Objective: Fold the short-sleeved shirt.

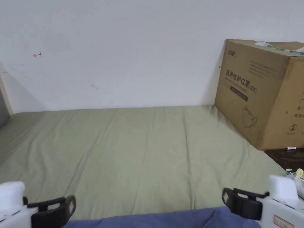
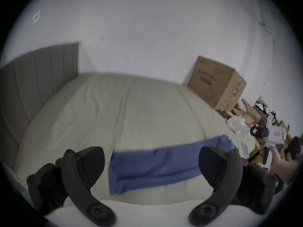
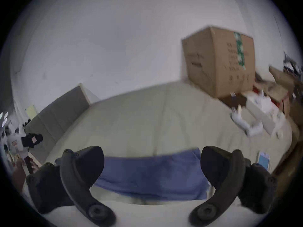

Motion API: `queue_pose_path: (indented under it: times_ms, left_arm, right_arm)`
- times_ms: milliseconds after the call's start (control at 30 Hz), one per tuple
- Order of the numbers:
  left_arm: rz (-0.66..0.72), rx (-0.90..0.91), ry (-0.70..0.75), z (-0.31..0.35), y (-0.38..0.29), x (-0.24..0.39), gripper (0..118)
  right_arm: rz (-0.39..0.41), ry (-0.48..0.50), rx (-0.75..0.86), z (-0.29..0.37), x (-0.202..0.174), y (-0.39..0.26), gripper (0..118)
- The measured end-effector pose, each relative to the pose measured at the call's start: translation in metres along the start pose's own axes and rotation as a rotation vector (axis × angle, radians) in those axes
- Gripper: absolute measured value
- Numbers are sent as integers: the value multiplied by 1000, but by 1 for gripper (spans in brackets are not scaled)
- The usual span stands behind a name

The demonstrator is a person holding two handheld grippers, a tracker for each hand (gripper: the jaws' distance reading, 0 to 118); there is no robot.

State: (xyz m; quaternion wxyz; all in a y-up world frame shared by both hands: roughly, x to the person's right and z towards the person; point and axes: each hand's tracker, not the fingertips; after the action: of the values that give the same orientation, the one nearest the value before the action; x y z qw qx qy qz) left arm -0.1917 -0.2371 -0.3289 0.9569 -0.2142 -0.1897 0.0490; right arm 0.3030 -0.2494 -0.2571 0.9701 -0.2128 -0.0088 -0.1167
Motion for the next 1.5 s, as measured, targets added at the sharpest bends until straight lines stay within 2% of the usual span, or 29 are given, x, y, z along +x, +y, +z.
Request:
queue_pose_path:
  times_ms: [100, 133, 167, 200, 233, 267, 300, 367, 400, 500, 667, 800, 900, 933, 967, 1000, 1033, 1067, 1100, 1200, 1267, 1367, 1400, 1433, 1500]
  left_arm:
    - [-28, 87, 5, -4, 16, 29, 118]
    - [-30, 86, 8, -9, 19, 40, 110]
    - [-32, 76, 6, -14, 21, 47, 96]
    - [-40, 72, 7, -21, 24, 57, 68]
    - [-53, 56, 9, -26, 24, 63, 14]
    - [-70, 35, 27, -33, 22, 69, 0]
    - [-105, 80, 54, -35, 21, 74, 0]
    - [-77, 62, 20, -40, 18, 80, 0]
    - [-69, 59, 34, -42, 14, 84, 0]
    - [-41, -2, 71, -47, 6, 86, 0]
    - [37, -99, 143, -56, 2, 67, 0]
    - [88, -170, 183, -66, -4, 15, 0]
    - [174, -291, 181, -81, -16, -45, 1]
    - [215, -326, 146, -85, -23, -64, 11]
    - [245, -352, 134, -88, -29, -81, 26]
    - [283, -386, 117, -94, -37, -101, 48]
    - [300, -417, 105, -99, -47, -117, 85]
    - [329, -431, 91, -102, -56, -130, 106]
    - [367, -442, 72, -104, -65, -143, 117]
    - [565, -439, -85, -114, -92, -185, 118]
    - [737, -447, -259, -124, -115, -212, 118]
    - [1117, -456, -587, -145, -163, -237, 118]
    - [1209, -493, -650, -154, -177, -236, 118]
    - [1234, -491, -683, -162, -185, -231, 118]
    - [1105, -423, -738, -172, -178, -225, 118]
  right_arm:
    - [119, -64, 2, -11, -52, 16, 116]
    - [109, -47, -10, -18, -64, 18, 114]
    - [112, -17, -34, -25, -72, 21, 107]
    - [98, 5, -58, -31, -79, 22, 82]
    - [94, 0, -59, -37, -85, 23, 4]
    - [108, -41, -92, -46, -91, 21, 0]
    - [129, -85, -110, -50, -91, 8, 0]
    - [142, -73, -114, -53, -99, 9, 0]
    - [166, -128, -125, -54, -102, 7, 0]
    - [183, -184, -139, -57, -107, 7, 0]
    - [160, -205, -161, -67, -97, 7, 0]
    - [148, -186, -178, -76, -89, 8, 0]
    - [195, -178, -209, -81, -83, 6, 0]
    - [197, -166, -227, -83, -81, 7, 0]
    - [194, -168, -235, -85, -79, 7, 0]
    - [185, -164, -245, -86, -76, 8, 0]
    - [157, -142, -261, -89, -72, 8, 0]
    - [144, -133, -276, -92, -70, 8, 0]
    - [144, -136, -288, -95, -69, 8, 0]
    - [165, -143, -324, -104, -68, 3, 0]
    - [177, -145, -354, -109, -68, -1, 0]
    - [162, -129, -402, -117, -66, -6, 0]
    - [143, -110, -425, -119, -66, -7, 0]
    - [122, -94, -439, -120, -68, -7, 0]
    - [99, -76, -449, -123, -71, -6, 0]
